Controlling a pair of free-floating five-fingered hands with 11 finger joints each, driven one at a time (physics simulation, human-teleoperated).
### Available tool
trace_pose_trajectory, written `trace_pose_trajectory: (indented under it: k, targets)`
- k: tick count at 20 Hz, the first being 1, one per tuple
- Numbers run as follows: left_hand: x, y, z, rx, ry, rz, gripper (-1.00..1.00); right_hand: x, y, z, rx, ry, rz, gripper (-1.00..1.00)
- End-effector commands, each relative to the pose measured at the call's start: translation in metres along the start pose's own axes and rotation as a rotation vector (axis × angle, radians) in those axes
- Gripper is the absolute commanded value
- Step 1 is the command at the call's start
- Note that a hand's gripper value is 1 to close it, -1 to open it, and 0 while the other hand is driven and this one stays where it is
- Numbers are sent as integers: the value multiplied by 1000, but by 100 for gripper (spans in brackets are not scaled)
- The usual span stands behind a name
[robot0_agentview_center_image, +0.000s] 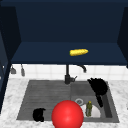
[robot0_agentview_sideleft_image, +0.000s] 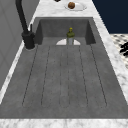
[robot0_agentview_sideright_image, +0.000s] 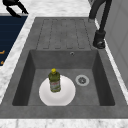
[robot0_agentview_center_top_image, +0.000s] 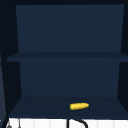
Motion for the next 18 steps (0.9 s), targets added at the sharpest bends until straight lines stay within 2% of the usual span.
trace_pose_trajectory:
  k: [1,3,5,10,13,18]
  targets:
    - [0,0,0,0,0,0,0,2,32,7,-6,1,1,-100]
    - [0,0,0,0,0,0,0,0,48,9,-11,-2,-21,-100]
    - [0,0,0,0,0,0,0,4,64,7,-13,-9,0,-100]
    - [0,0,0,0,0,0,0,10,104,-5,-7,-67,11,-100]
    - [0,0,0,0,0,0,0,8,119,-25,-1,-105,21,-100]
    - [0,0,0,0,0,0,0,7,136,-70,28,-115,6,-100]
